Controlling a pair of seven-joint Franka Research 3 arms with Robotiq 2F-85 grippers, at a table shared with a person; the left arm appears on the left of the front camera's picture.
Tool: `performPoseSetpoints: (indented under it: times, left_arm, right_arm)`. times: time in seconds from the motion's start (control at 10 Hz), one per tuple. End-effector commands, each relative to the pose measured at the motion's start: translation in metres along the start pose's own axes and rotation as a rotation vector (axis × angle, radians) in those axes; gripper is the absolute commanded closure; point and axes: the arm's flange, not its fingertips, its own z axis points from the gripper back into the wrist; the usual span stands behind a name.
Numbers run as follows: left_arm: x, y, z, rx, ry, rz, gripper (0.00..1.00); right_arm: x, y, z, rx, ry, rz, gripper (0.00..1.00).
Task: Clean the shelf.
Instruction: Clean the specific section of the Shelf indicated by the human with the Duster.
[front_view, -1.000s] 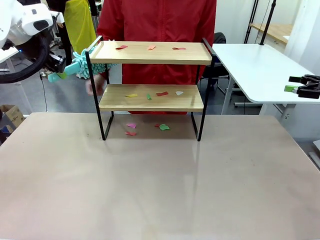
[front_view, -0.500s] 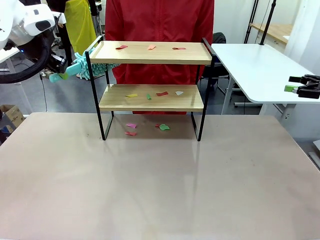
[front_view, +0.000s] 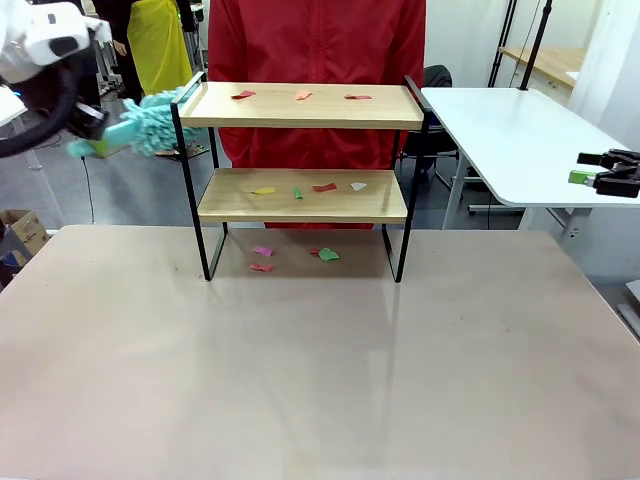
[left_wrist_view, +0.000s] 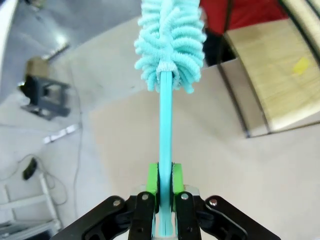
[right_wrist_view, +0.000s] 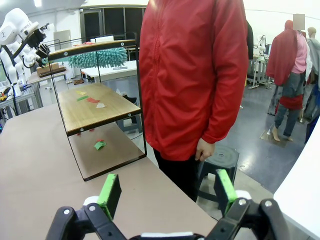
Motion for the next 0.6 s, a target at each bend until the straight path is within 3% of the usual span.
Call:
performPoseSetpoints:
  times: [0.0, 0.3, 0.5]
  left_arm:
    - [-0.007, 0.015, 0.043, 0.117, 0.116, -0.136, 0.87]
    - [-0.022, 0.032, 0.105, 0.176, 0.272, -0.463, 0.87]
    - [-0.036, 0.048, 0.144, 0.102, 0.369, -0.626, 0.87]
  right_arm:
    - [0.007, 0.003, -0.004, -0.013, 0.006, -0.013, 0.0]
    - [0.007, 0.003, -0.004, -0.013, 0.006, -0.013, 0.0]
    - [0.007, 0.003, -0.004, -0.013, 0.006, -0.013, 0.0]
